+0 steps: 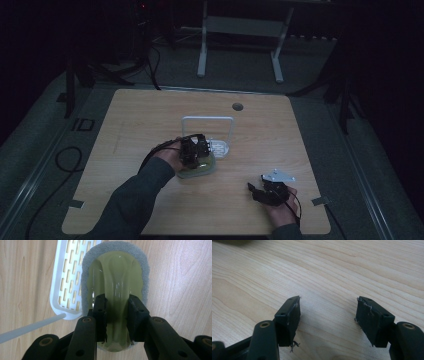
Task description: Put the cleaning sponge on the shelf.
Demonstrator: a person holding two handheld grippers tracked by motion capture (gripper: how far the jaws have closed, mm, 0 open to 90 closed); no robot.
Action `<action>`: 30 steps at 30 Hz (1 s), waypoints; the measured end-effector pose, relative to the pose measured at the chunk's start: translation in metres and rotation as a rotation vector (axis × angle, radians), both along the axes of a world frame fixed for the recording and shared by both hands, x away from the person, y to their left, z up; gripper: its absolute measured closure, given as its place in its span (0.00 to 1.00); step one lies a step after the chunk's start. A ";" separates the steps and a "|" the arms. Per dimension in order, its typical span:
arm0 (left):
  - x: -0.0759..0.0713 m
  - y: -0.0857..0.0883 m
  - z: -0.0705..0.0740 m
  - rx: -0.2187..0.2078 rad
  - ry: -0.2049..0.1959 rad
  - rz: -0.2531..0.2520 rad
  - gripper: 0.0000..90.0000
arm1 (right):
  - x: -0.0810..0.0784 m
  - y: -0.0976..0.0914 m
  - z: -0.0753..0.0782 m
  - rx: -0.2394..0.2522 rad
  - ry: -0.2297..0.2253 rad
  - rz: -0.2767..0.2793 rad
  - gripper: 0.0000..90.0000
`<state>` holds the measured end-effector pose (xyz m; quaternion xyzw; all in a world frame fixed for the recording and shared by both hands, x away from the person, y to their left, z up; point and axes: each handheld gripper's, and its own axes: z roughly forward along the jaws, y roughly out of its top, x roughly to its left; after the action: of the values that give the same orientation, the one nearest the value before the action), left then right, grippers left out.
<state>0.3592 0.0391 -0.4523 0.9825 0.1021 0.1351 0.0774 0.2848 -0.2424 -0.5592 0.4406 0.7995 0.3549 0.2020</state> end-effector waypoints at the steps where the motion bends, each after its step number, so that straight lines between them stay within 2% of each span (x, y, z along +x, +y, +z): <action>1: 0.000 -0.001 0.000 0.002 -0.001 -0.001 0.79 | 0.000 0.000 0.000 0.000 0.000 0.000 0.40; 15: 0.005 -0.007 0.008 0.003 -0.015 -0.011 0.79 | 0.000 0.000 0.000 0.000 0.000 0.000 0.40; 23: 0.011 -0.007 0.011 0.016 -0.026 -0.035 0.79 | 0.000 0.000 0.000 0.000 0.000 0.000 0.40; 27: 0.013 -0.009 0.013 0.014 -0.033 -0.050 0.79 | 0.000 0.000 0.000 0.001 0.000 0.000 0.40; 30: 0.014 -0.011 0.013 -0.003 -0.039 -0.069 0.79 | 0.000 0.000 0.000 0.001 0.000 0.000 0.40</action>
<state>0.3728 0.0280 -0.4390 0.9825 0.0667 0.1513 0.0853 0.2848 -0.2423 -0.5592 0.4409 0.7992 0.3552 0.2016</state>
